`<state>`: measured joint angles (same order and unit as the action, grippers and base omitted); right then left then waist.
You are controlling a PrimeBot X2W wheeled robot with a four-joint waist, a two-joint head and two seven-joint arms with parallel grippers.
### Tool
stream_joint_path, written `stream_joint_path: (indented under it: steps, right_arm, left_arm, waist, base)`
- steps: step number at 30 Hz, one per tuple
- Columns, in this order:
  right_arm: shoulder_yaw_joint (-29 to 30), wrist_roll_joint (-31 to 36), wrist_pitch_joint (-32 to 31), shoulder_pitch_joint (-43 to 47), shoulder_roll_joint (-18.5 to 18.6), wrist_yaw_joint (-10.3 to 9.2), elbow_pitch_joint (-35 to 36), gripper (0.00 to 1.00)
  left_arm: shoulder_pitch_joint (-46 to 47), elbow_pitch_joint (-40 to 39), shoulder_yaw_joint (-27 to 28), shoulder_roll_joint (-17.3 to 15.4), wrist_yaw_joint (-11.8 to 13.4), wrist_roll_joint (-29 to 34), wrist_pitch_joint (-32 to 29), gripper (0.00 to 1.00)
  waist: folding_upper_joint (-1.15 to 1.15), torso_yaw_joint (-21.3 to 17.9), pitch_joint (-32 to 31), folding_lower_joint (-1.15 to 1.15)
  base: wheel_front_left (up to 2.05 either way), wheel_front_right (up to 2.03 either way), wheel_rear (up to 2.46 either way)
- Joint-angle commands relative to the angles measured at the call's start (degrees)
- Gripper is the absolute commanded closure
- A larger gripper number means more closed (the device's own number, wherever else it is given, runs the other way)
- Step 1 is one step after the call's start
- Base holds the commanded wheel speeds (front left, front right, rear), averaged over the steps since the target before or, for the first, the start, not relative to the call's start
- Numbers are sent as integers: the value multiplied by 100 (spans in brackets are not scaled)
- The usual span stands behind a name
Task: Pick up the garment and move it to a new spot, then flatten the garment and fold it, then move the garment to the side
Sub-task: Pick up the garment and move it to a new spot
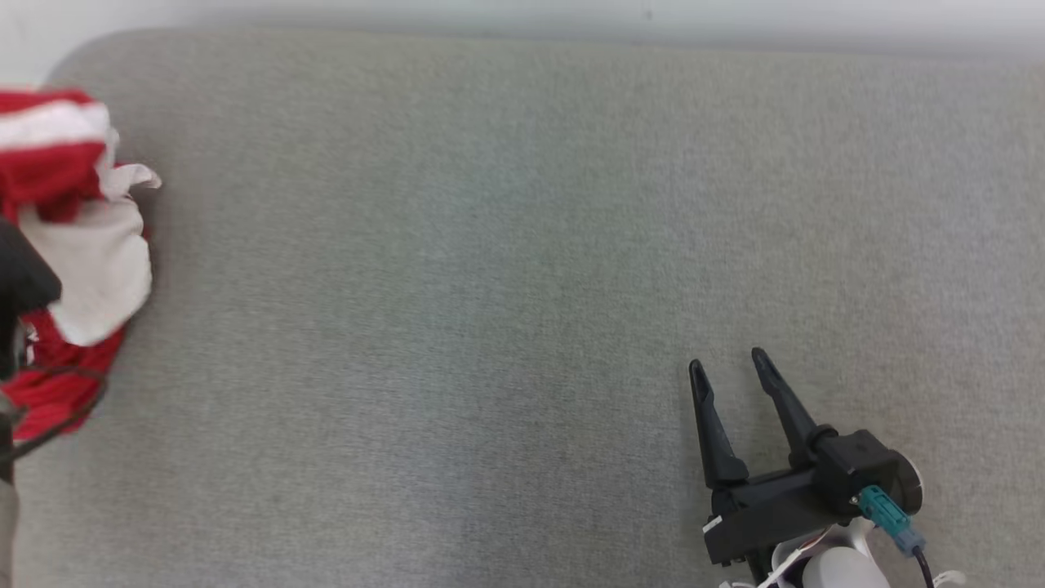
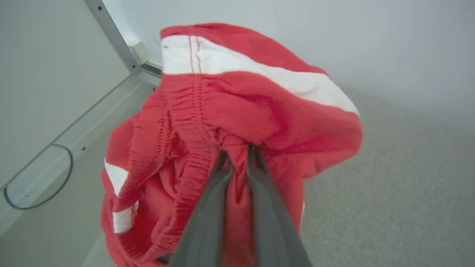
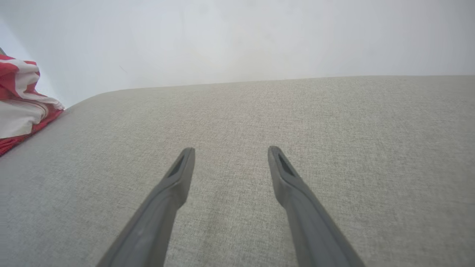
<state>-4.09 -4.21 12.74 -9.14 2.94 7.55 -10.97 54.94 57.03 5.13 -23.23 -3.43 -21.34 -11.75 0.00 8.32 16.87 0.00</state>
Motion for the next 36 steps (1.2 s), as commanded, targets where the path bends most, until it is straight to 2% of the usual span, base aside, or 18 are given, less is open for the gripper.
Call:
stream_joint_path:
  steps: [1, 8, 14, 22, 24, 28, 31, 36]
  right_arm:
    - [-17, -114, 83, 0, -10, -12, -107, 0]
    - [-55, -373, 208, 33, -9, -12, -426, 0]
    - [-35, -561, 245, 52, -9, -12, -576, 0]
    - [33, -651, 241, 164, -9, -12, -543, 0]
    - [43, -649, 242, 205, -10, -12, -538, 0]
    - [66, -657, 242, 219, -9, -12, -510, 0]
    - [39, -690, 243, 228, -11, -12, -504, 0]
    - [98, -740, 242, 250, -10, -12, -476, 0]
  left_arm:
    - [142, -265, -71, -75, -68, 2, -80, 100]
    - [309, -1336, -309, -45, -200, 22, -406, 100]
    - [340, -2568, -587, 185, -259, -99, -885, 100]
    - [192, -3971, -1010, 663, -322, -352, -1296, 100]
    - [242, -4305, -1111, 845, -337, -499, -1324, 100]
    - [384, -4576, -1241, 1065, -346, -582, -1289, 100]
    - [377, -4662, -1341, 1109, -345, -562, -1324, 100]
    - [56, -4612, -1591, 1181, -338, -507, -1438, 100]
  waist:
    - [0, 253, -371, 0]
    - [0, 286, -826, 0]
    - [0, 4, -1122, 0]
    - [0, -777, -1372, 0]
    - [0, -1111, -1424, 0]
    - [0, -1529, -1425, 0]
    - [0, -1792, -1395, 0]
    - [0, -2032, -1273, 0]
  base:
    - [0, 0, 0]
    - [0, 0, 0]
    - [0, 0, 0]
    - [0, 0, 0]
    - [0, 0, 0]
    - [0, 0, 0]
    - [0, 0, 0]
    - [0, 0, 0]
